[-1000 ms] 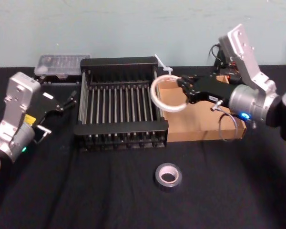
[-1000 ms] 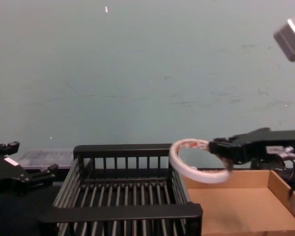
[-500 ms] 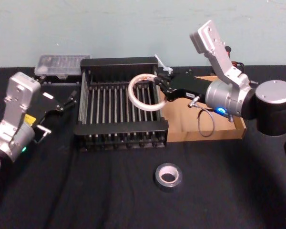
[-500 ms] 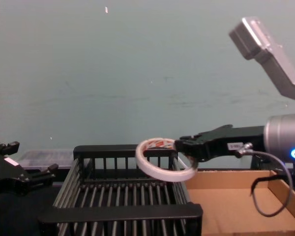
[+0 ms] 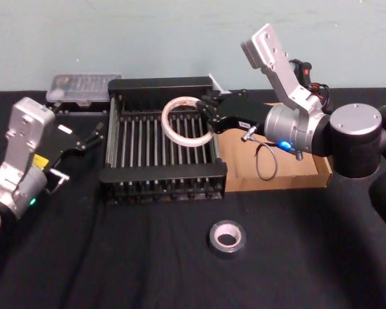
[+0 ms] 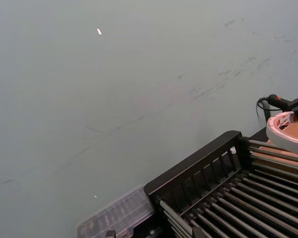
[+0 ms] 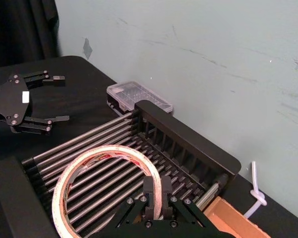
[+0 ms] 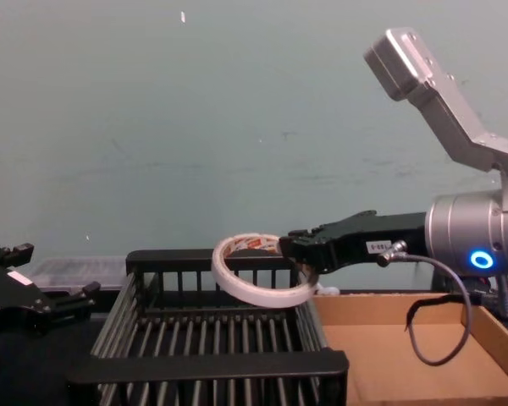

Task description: Pick up the white tape and place it into the black box , Pick up the silver tape and place it into the brown box.

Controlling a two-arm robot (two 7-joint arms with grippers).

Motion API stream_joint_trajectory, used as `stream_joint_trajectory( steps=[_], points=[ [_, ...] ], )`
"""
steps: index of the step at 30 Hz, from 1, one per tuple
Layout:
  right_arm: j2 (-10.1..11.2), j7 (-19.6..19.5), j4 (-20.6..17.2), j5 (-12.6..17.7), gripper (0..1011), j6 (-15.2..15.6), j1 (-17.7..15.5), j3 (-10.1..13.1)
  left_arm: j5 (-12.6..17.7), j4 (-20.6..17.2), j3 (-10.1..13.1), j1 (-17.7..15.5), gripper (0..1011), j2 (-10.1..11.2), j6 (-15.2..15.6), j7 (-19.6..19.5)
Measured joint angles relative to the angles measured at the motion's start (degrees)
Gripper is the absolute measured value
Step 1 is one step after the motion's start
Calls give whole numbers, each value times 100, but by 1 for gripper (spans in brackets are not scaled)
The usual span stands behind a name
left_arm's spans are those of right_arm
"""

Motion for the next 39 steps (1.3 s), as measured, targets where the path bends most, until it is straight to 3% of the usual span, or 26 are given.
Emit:
stream_joint_trajectory(
  steps=[20,39],
  points=[
    [20,-7,-35,7,117,14,-21,11,0,0,0,0,1001,0,0,0],
    [25,-7,-42,14,705,20,-27,11,0,0,0,0,1001,0,0,0]
  ],
)
